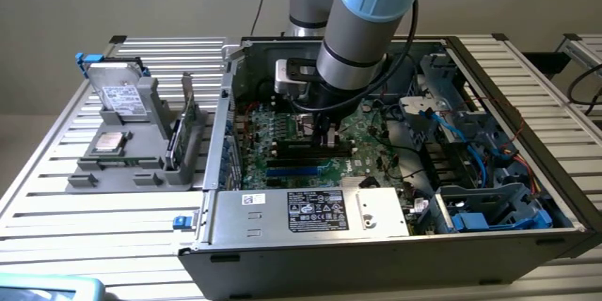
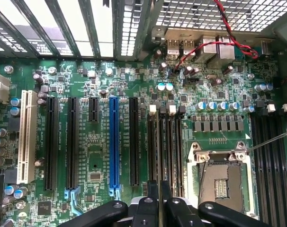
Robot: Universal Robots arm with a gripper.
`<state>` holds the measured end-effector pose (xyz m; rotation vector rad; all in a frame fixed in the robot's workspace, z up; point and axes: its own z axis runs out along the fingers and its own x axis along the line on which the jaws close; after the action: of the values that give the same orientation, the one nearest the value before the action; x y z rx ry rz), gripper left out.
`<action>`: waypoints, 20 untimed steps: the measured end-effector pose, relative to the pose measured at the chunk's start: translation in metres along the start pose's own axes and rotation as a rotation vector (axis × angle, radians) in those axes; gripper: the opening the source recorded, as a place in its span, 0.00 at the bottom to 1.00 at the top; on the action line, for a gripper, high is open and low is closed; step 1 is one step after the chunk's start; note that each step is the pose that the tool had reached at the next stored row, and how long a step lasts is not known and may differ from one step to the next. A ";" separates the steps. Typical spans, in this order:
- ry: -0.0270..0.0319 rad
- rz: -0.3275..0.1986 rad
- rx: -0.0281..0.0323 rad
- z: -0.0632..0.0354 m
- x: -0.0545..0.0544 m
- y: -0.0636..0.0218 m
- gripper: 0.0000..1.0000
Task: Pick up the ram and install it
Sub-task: 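Insert the ram into the slot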
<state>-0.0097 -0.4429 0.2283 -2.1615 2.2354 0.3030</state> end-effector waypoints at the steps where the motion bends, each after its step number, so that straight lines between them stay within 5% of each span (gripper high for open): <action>1: 0.0002 0.000 -0.0001 0.0000 0.000 0.0000 0.14; 10: 0.0086 -0.004 0.0005 0.0000 0.000 0.0000 0.14; 12: 0.0127 -0.009 0.0072 -0.0001 0.000 0.0000 0.14; 15: 0.0162 -0.021 0.0288 0.0000 -0.001 0.0001 0.14; 20: 0.0168 -0.022 0.0338 0.0020 -0.001 0.0008 0.14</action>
<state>-0.0108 -0.4415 0.2266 -2.1788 2.2066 0.2456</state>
